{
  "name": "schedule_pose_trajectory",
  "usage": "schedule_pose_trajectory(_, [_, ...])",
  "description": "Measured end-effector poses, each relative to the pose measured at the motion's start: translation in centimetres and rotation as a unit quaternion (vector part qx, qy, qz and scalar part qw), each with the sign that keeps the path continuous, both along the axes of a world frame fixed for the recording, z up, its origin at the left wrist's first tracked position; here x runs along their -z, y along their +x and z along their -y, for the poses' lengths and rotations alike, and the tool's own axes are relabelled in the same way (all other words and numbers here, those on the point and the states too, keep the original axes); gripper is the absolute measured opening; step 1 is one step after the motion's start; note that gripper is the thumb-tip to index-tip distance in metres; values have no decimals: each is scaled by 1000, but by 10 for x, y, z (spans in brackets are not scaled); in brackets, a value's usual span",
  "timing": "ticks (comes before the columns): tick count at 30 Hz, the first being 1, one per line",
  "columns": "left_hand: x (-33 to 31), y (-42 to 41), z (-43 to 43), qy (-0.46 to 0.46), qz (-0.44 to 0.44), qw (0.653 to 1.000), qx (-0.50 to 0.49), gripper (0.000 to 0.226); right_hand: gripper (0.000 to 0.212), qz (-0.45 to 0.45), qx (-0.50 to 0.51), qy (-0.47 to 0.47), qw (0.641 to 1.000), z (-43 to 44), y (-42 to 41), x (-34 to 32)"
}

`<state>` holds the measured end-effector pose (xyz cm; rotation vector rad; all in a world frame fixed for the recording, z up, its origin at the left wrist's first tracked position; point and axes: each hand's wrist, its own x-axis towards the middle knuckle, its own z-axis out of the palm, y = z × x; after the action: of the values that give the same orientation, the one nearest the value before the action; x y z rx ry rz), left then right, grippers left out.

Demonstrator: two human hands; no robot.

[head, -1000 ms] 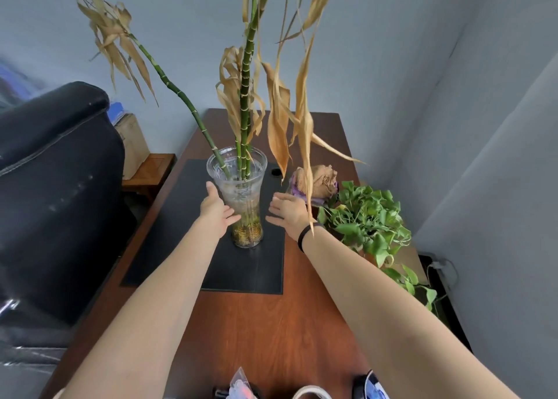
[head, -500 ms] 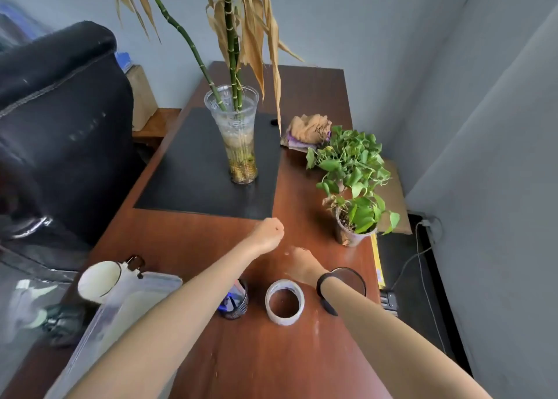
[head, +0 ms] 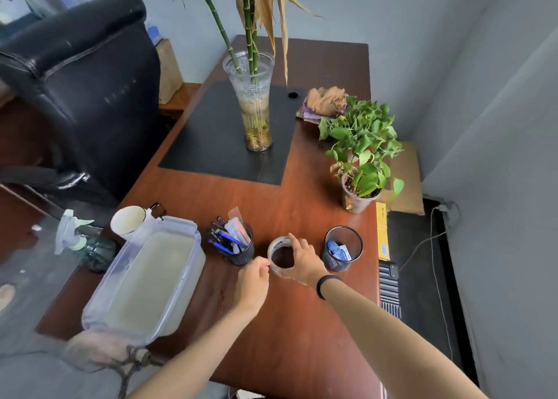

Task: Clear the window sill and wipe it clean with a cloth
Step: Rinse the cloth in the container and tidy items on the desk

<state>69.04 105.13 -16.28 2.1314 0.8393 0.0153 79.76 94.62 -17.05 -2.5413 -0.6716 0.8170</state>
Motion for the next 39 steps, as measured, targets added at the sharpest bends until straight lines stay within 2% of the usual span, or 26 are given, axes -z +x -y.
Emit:
schedule_pose_trajectory(4, [17,-19,-23,-117,-28,978,-171,23,101,16,30,-10,999,-1,-10,-3])
schedule_pose_trajectory(6, [27,-19,-36,-143,-32,964,-221,49,100,22,37,-19,999,-1,-16,-4])
schedule_pose_trajectory(8, [32,-13,-46,-170,-4,959,-225,78,100,25,49,-24,998,1,-21,-6])
schedule_pose_trajectory(10, [26,-5,-49,-202,26,953,-223,86,101,26,60,-23,998,5,-25,-5])
schedule_pose_trajectory(15, [11,6,-46,-286,64,922,-253,73,99,27,73,-18,997,13,-31,-1])
schedule_pose_trajectory(22, [12,21,-54,-314,93,906,-269,67,102,9,89,-12,996,10,-37,3])
schedule_pose_trajectory(26, [9,32,-59,-331,100,886,-309,47,102,10,87,-22,996,6,-34,4])
schedule_pose_trajectory(31, [14,38,-72,-316,78,903,-279,43,102,9,94,-31,995,1,-29,5])
schedule_pose_trajectory(39, [15,47,-67,-312,83,906,-273,43,101,-8,144,-39,989,-15,-18,6])
